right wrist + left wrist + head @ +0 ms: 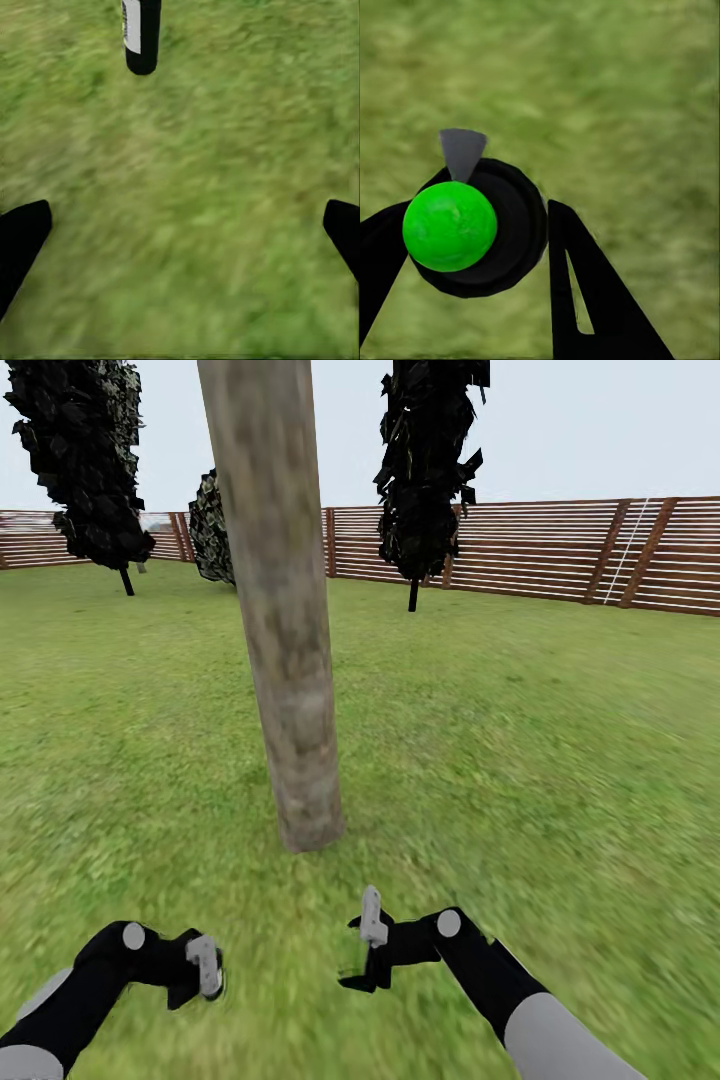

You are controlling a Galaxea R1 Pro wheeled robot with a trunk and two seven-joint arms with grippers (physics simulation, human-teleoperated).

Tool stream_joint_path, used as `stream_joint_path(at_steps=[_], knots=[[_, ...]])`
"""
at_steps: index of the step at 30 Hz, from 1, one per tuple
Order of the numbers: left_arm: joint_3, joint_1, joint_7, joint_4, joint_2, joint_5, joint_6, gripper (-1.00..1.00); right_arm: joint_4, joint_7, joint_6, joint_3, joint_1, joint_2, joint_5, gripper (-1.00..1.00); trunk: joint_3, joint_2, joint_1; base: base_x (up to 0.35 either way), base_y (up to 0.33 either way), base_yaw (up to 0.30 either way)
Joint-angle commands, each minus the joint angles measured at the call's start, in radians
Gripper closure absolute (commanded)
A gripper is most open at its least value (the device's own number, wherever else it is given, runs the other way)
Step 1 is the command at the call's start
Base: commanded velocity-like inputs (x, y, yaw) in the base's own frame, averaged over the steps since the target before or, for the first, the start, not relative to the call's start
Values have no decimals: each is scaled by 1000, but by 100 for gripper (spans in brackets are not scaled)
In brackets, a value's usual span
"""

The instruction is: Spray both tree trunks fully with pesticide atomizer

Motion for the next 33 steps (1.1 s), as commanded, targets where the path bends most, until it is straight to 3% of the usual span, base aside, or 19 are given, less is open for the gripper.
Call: stream_joint_path(at_steps=[1, 2, 4, 8, 11, 12, 13, 15, 19, 20, 21, 22, 24, 31, 33], knots=[[77, -1, -3, -2, 3, 1, 7, 100, 47, -3, -10, -4, 0, 0, 10, -100, -1, 0, 0, 0, 0, 0], [95, -1, -3, -2, 3, 1, 7, 100, 61, -4, -11, -4, 0, 0, 9, -100, -1, 0, 0, 0, 0, 0], [199, -1, 29, -1, -3, 5, 7, 100, 147, -52, -13, -8, 0, -9, 8, -100, -1, 0, 0, 0, 0, 0], [277, -1, 145, 58, -24, 25, 7, 100, 225, -243, -13, -8, 1, -65, -6, -100, -1, 0, 0, 0, 0, 0], [320, -2, 286, 155, -56, 48, 5, 100, 329, -391, -17, -10, 2, -82, -56, -100, -1, 0, 0, 0, 0, 0], [331, -2, 342, 189, -64, 55, 4, 100, 368, -454, -22, -10, 3, -85, -88, -100, -1, 0, 0, 0, 0, 0], [347, -2, 483, 286, -91, 80, 1, 100, 466, -630, -66, -9, 4, -89, -185, -100, -1, 0, 0, 0, 0, 0], [351, -1, 637, 390, -144, 100, -3, 100, 570, -861, -191, -8, 5, -89, -291, -100, -1, 0, 0, 0, 0, 0], [364, -2, 750, 423, -184, 125, -2, 100, 611, -1101, -293, -8, 21, -84, -384, -100, -1, 0, 0, 0, 0, 0], [371, -2, 766, 425, -189, 154, -1, 100, 614, -1148, -319, -7, 37, -83, -416, -100, -1, 0, 0, 0, 0, 0], [381, -2, 788, 429, -197, 263, 6, 100, 619, -1210, -412, -8, 77, -86, -484, -100, -1, 0, 0, 0, 0, 0], [382, -3, 792, 430, -199, 308, 9, 100, 619, -1221, -446, -8, 90, -88, -499, -100, -1, 0, 0, 0, 0, 0], [383, -2, 795, 430, -199, 347, 9, 100, 620, -1229, -474, -8, 105, -90, -509, -100, -1, 0, 0, 0, 0, 0], [375, -1, 796, 427, -199, 354, 15, 100, 625, -1233, -483, -7, 110, -91, -512, -100, -1, 0, 0, 76, 0, 0], [375, -4, 796, 421, -200, 353, 62, 100, 631, -1233, -483, -7, 111, -91, -512, -100, -1, 0, 0, 276, -30, 0]])
